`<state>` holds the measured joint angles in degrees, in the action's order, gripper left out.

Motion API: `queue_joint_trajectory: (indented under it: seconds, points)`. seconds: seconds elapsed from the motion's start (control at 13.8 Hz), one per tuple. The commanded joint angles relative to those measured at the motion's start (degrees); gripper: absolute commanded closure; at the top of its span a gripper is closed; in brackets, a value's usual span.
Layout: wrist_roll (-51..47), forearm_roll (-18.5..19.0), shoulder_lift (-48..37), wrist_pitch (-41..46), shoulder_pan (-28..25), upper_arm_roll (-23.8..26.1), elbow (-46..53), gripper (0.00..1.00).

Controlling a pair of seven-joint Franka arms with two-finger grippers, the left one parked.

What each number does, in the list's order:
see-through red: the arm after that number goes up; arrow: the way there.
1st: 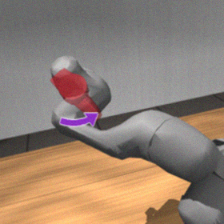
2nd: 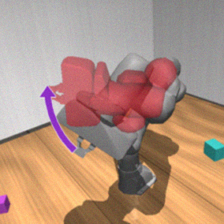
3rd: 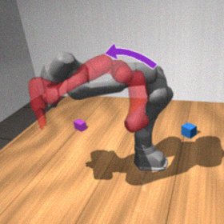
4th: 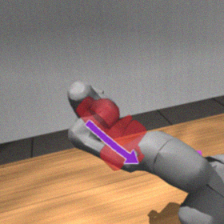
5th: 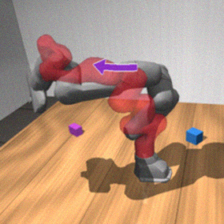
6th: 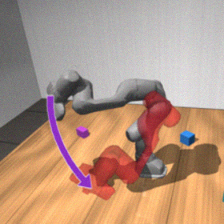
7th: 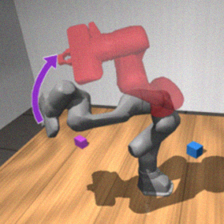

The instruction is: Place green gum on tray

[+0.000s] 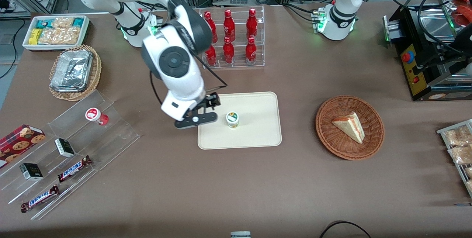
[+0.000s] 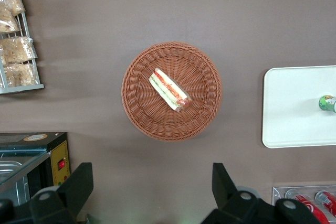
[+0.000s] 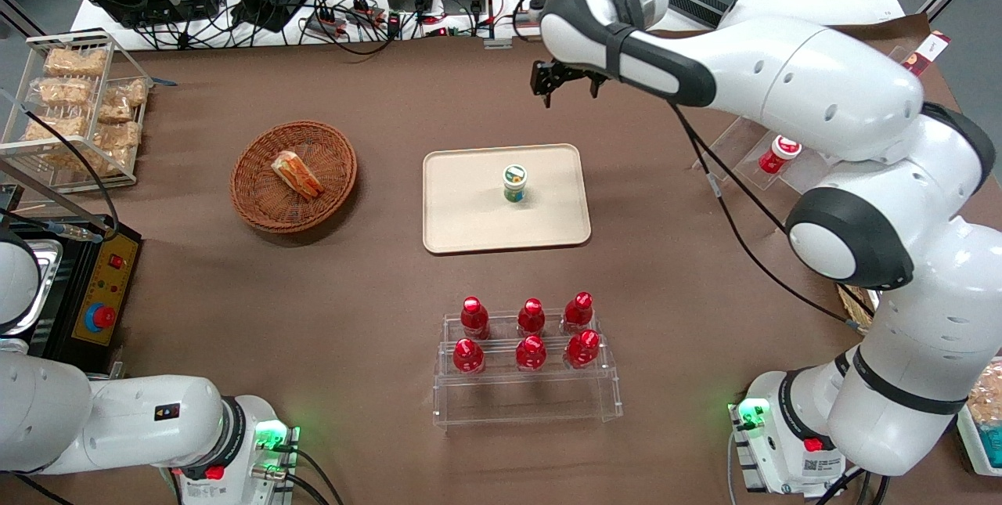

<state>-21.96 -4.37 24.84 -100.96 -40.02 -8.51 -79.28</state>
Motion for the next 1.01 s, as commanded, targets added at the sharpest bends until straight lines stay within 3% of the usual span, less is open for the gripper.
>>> queue_joint_trajectory:
  seconds: [0.0, 0.51, 0.94]
  points:
    - [0.7, 0.2, -4.1, 5.1, 2.8, 0.3, -0.4, 0.0]
    - [1.5, 0.2, -10.5, 11.2, 14.5, 0.9, -4.1, 0.0]
    - [14.6, 0.4, -18.2, 11.8, 25.2, 0.9, -11.6, 0.0]
